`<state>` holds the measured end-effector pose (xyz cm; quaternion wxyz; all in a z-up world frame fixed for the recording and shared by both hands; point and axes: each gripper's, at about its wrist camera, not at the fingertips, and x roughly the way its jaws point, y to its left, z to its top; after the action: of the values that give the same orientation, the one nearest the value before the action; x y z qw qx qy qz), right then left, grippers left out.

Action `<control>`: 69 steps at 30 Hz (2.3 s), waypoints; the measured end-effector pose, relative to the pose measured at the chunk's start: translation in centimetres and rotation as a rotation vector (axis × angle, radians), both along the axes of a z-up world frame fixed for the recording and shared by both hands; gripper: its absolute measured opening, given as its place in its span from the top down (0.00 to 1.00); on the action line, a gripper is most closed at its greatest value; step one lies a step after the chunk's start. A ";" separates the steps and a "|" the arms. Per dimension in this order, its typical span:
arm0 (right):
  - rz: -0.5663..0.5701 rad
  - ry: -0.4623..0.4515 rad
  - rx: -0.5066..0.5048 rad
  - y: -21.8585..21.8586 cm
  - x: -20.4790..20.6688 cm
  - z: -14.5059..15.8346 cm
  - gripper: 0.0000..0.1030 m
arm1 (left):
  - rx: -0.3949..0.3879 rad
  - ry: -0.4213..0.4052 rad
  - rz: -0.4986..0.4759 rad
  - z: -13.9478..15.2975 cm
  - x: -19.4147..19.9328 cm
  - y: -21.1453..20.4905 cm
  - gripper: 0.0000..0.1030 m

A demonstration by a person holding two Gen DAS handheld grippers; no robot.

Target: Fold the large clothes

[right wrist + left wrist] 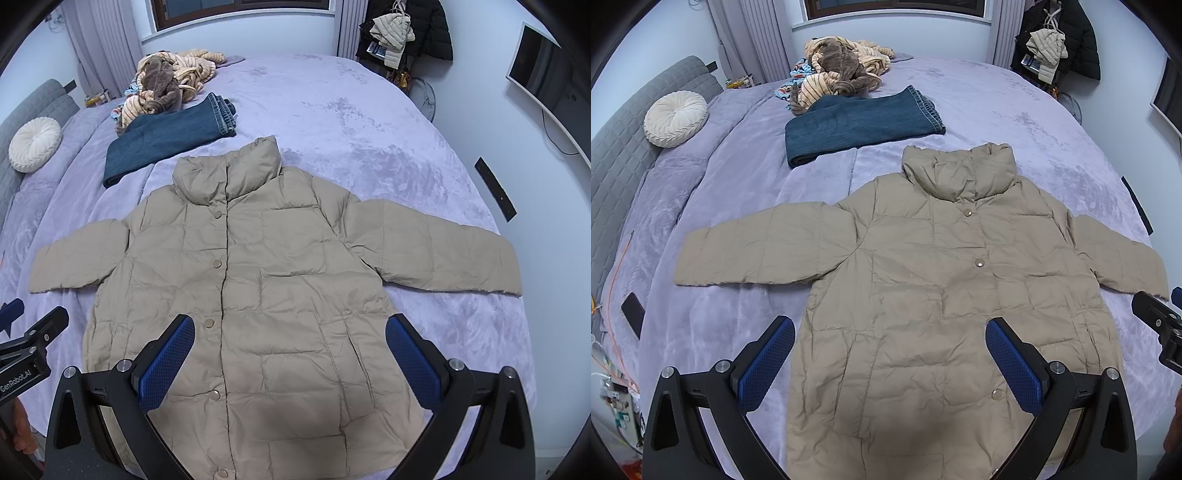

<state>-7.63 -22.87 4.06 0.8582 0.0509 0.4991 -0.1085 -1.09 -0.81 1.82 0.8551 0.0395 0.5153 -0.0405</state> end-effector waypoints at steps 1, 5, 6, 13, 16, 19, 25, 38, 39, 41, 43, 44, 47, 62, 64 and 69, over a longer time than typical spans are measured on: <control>0.000 -0.001 -0.002 0.0 0.0 0.0 0.00 | 0.001 -0.001 0.000 0.0 0.0 0.0 0.00; 0.002 -0.002 -0.006 0.0 0.0 0.0 0.00 | 0.002 -0.001 0.002 0.0 0.0 0.2 0.00; 0.002 -0.002 -0.007 0.0 0.0 0.1 0.00 | 0.003 -0.001 0.001 0.0 0.0 0.1 0.00; 0.002 -0.004 -0.009 0.1 0.0 0.1 0.00 | 0.004 -0.001 0.002 0.0 0.0 0.2 0.00; 0.002 -0.004 -0.009 0.1 0.0 0.1 0.00 | 0.004 -0.001 0.002 0.0 0.0 0.2 0.00; 0.002 -0.004 -0.010 0.1 0.0 0.1 0.00 | 0.004 -0.001 0.003 0.0 0.0 0.2 0.00; 0.002 -0.005 -0.011 0.1 0.0 0.1 0.00 | 0.004 -0.001 0.003 0.0 0.0 0.2 0.00; 0.004 -0.005 -0.014 0.1 0.3 0.3 0.00 | 0.004 0.000 0.002 0.0 0.0 0.2 0.00; 0.004 -0.006 -0.014 0.1 0.3 0.3 0.00 | 0.004 0.000 0.003 0.0 0.0 0.3 0.00; 0.004 -0.007 -0.014 0.2 0.3 0.3 0.00 | 0.004 0.000 0.003 0.0 0.0 0.3 0.00; 0.004 -0.006 -0.015 0.2 0.3 0.2 0.00 | 0.005 0.000 0.002 0.1 0.0 0.2 0.00; 0.004 -0.007 -0.015 0.3 0.3 0.2 0.00 | 0.005 0.000 0.002 0.1 0.0 0.2 0.00; 0.006 -0.006 -0.014 0.2 0.3 0.2 0.00 | 0.005 0.001 0.002 0.1 0.0 0.2 0.00; 0.005 -0.007 -0.015 0.3 0.4 0.1 0.00 | 0.005 0.000 0.002 0.1 0.1 0.2 0.00; 0.005 -0.007 -0.015 0.3 0.4 0.1 0.00 | 0.004 0.002 0.003 0.1 0.1 0.2 0.00; 0.005 -0.007 -0.015 0.3 0.5 0.1 0.00 | 0.005 0.002 0.002 0.1 0.1 0.2 0.00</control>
<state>-7.09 -22.62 4.12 0.8605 0.0438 0.4956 -0.1097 -1.00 -0.60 1.90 0.8546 0.0409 0.5162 -0.0386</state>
